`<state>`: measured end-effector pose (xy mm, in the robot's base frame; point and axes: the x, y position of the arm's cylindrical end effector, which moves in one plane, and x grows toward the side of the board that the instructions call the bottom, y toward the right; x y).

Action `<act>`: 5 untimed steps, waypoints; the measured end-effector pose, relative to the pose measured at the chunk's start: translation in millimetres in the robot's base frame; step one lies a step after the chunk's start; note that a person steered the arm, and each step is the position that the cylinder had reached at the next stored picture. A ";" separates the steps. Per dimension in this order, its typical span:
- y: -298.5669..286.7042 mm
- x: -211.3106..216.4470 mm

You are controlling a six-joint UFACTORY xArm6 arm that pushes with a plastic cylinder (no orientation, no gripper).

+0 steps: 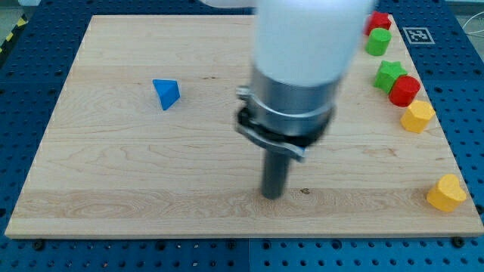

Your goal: Push the blue cube towards right a bit

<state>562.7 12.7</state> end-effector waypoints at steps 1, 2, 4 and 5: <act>-33.6 -48.6; -18.6 -64.4; 77.6 -64.4; 116.4 -64.4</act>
